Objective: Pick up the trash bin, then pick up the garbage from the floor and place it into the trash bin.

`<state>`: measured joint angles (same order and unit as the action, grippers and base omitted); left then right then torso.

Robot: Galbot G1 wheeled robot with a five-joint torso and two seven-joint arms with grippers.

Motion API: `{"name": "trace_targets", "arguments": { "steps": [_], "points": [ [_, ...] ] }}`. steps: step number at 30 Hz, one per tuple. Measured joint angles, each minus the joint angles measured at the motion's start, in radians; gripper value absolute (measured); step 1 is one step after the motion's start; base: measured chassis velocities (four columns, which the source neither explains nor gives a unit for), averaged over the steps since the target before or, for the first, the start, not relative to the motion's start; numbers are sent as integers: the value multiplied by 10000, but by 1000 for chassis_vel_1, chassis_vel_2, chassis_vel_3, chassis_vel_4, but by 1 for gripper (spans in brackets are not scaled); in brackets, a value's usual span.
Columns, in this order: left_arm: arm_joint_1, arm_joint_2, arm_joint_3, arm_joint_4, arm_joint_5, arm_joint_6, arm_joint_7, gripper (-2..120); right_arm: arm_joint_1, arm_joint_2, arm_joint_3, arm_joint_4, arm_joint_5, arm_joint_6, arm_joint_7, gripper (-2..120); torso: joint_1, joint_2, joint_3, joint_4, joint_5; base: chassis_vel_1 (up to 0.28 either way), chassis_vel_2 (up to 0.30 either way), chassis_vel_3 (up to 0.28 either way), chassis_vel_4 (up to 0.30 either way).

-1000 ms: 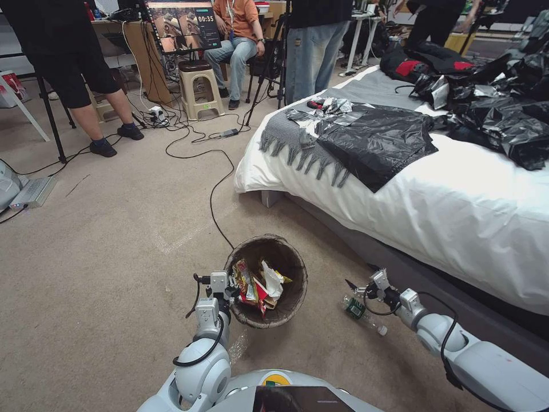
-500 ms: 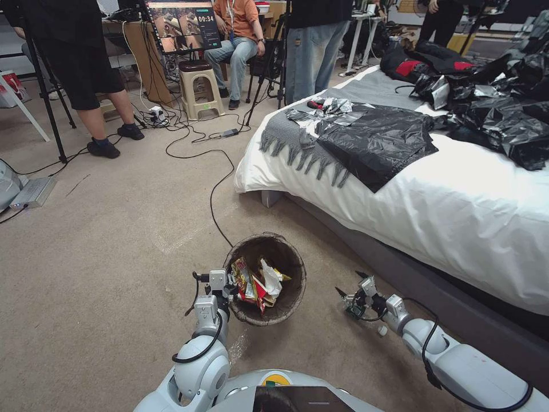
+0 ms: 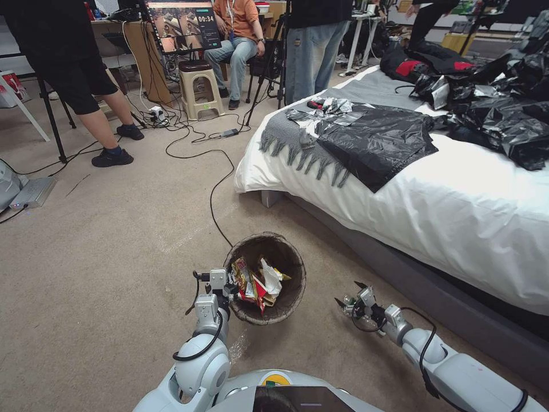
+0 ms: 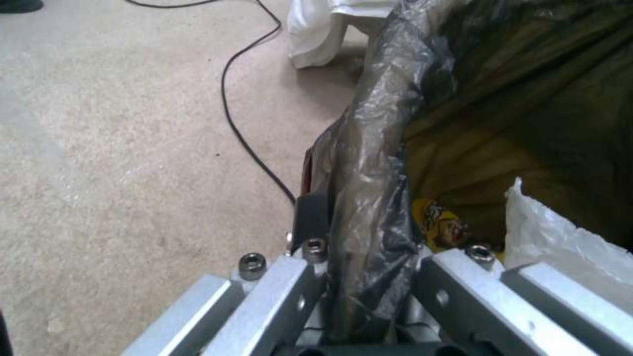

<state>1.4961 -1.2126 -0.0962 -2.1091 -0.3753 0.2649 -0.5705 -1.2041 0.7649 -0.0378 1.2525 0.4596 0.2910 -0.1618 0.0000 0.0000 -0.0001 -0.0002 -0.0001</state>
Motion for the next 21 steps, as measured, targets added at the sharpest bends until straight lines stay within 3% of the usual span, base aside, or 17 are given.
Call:
{"name": "trace_targets", "arguments": {
  "steps": [21],
  "points": [
    [27, -11, 50, -37, 21, -3, -12, 0, -276, 470, 338, -1208, -404, 387, -171, 100, 0, 0, 1, 2, -1, 0, 0, 0, 0]
  ]
}}
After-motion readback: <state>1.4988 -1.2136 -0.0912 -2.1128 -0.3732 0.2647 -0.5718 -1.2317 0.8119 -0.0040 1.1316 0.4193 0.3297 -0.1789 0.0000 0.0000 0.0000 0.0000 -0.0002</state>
